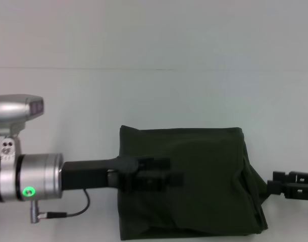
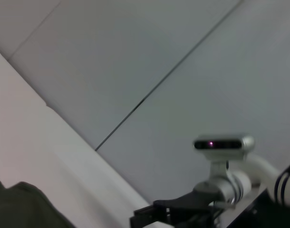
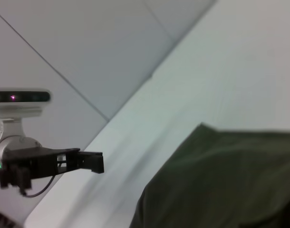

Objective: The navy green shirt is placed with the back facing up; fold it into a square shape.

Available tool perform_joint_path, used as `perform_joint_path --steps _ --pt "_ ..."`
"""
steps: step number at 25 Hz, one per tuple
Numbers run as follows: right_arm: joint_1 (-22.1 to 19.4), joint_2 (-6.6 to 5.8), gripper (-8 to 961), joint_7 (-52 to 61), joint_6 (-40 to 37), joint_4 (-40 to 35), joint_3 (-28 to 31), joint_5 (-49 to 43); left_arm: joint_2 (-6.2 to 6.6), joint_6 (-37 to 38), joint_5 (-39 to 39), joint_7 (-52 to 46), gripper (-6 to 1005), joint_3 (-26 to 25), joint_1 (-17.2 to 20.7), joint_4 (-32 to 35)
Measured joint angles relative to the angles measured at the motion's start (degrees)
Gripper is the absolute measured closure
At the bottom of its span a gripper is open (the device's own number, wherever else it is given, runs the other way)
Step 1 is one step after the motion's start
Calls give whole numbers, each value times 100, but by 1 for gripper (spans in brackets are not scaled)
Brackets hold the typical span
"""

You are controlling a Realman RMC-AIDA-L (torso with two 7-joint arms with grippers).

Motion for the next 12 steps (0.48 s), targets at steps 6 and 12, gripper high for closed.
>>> perform_joint_path --steps 6,12 --pt "368 -128 121 1426 -124 1 -325 -360 58 71 401 911 35 87 522 706" --pt "809 -211 127 2797 1 19 -578 -589 116 261 867 1608 34 -130 706 957"
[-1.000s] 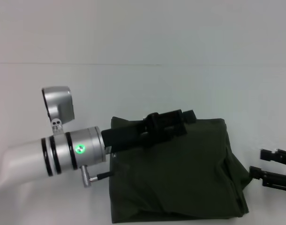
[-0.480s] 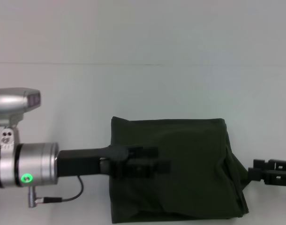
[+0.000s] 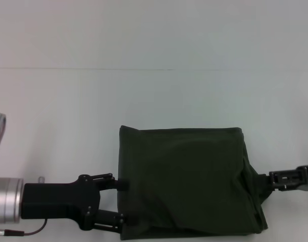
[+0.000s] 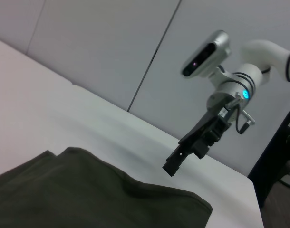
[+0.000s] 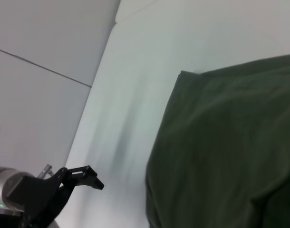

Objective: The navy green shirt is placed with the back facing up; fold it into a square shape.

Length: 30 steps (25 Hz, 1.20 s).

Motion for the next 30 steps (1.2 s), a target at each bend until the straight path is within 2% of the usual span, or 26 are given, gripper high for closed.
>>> perform_joint_path --steps 5,12,24,30 --pt "322 -5 134 838 -15 5 -205 -12 17 385 15 251 34 -219 105 309" --pt "569 -46 152 1434 -69 4 -704 -38 8 633 22 362 35 -241 316 637" --pt "530 -35 185 1519 262 206 -912 -61 -39 643 30 657 34 -243 443 668" --pt "534 39 202 1472 402 284 -937 -61 -36 646 30 653 35 -241 428 642"
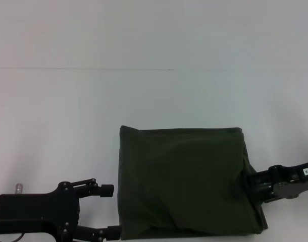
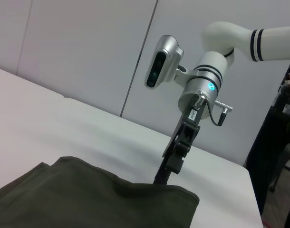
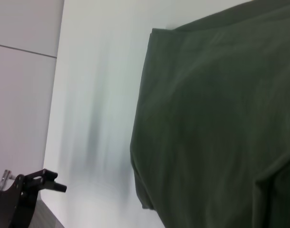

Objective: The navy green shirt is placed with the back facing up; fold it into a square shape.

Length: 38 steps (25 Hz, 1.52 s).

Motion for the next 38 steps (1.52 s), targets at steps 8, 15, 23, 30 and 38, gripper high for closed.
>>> perform_joint_path --steps 8,15,23,30,38 --pt "5 63 224 -8 172 0 -70 0 1 0 0 -3 34 0 -8 -9" --pt "1 88 244 26 202 0 -200 1 1 0 0 -7 34 10 -21 -18" --pt "5 118 412 -39 215 -20 -398 1 1 -13 0 -10 34 11 -38 -18" --pt "2 117 707 -42 203 -18 -403 1 1 -27 -5 -10 34 12 -44 -18" --pt "-48 77 937 -103 133 -5 -396 2 1 -45 -10 8 34 25 -47 -22"
